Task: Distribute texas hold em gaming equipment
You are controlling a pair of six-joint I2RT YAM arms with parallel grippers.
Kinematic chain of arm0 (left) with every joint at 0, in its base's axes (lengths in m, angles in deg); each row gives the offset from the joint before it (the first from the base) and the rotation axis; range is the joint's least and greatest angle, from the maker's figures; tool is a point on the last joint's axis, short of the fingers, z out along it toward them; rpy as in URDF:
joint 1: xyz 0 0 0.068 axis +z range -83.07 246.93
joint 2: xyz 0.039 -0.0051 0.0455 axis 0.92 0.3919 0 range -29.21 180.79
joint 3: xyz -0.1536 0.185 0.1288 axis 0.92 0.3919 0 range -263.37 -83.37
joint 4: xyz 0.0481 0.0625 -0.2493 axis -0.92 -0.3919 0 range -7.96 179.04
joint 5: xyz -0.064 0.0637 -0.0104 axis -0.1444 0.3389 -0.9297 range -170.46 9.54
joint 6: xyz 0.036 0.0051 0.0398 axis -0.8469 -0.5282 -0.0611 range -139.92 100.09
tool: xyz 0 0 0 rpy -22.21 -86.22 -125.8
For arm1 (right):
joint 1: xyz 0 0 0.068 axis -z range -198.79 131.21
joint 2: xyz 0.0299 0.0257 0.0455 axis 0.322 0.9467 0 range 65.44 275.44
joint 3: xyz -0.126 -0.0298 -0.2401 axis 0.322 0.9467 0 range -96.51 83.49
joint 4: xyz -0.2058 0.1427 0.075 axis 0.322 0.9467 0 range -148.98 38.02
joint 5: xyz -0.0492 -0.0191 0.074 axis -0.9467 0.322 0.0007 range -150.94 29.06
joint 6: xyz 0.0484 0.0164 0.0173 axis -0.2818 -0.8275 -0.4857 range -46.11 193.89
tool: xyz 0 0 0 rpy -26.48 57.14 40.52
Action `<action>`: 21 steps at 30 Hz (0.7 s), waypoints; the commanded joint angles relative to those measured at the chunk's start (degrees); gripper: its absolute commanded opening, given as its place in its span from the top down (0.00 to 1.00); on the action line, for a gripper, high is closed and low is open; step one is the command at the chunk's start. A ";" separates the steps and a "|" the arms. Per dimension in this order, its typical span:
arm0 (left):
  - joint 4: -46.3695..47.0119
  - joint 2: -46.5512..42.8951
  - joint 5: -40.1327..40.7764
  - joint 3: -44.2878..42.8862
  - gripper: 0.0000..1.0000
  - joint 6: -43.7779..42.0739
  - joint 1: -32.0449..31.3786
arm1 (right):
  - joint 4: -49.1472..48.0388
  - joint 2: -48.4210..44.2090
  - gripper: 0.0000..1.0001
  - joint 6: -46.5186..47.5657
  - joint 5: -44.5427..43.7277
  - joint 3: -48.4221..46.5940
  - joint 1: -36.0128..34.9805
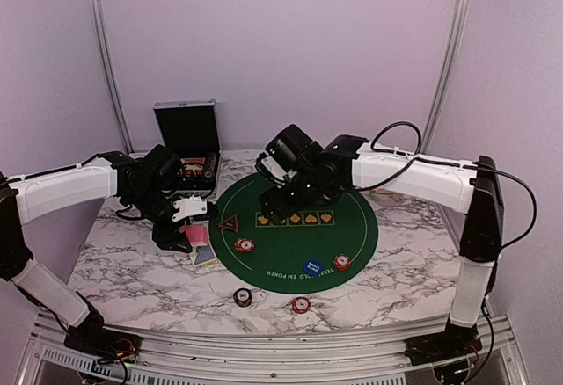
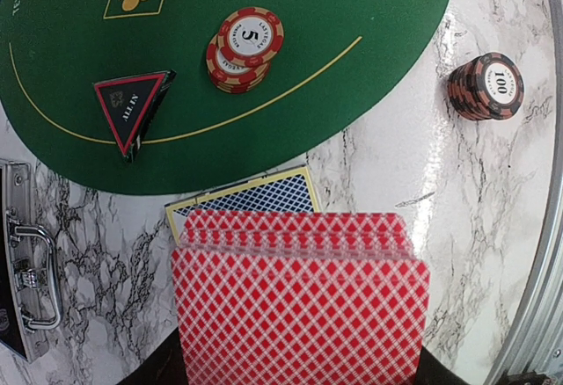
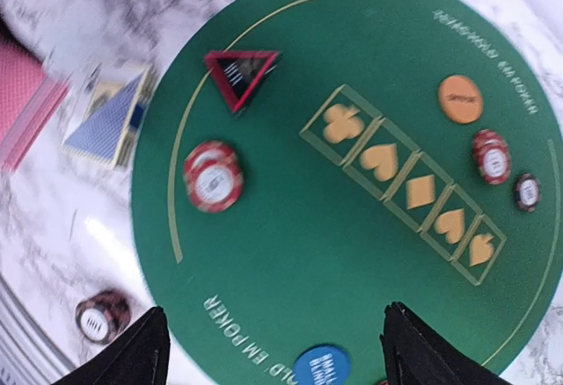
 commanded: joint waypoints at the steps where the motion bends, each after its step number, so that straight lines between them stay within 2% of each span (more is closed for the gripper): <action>1: -1.13 -1.10 -0.46 -1.56 1.00 -0.29 0.33 | -0.25 -2.25 0.19 -0.36 2.58 6.16 -7.78; 8: -1.13 -1.06 -0.60 -1.38 1.00 -0.12 0.33 | -1.10 0.51 0.18 0.82 7.75 7.26 -17.16; 17: -1.13 -1.80 -0.46 -1.20 1.00 -0.11 0.33 | -1.88 7.45 0.14 4.06 11.62 2.98 -18.07; 21: -1.22 -1.77 -0.55 -1.45 1.00 -0.11 0.33 | -1.97 9.65 0.17 5.39 12.29 1.92 -18.07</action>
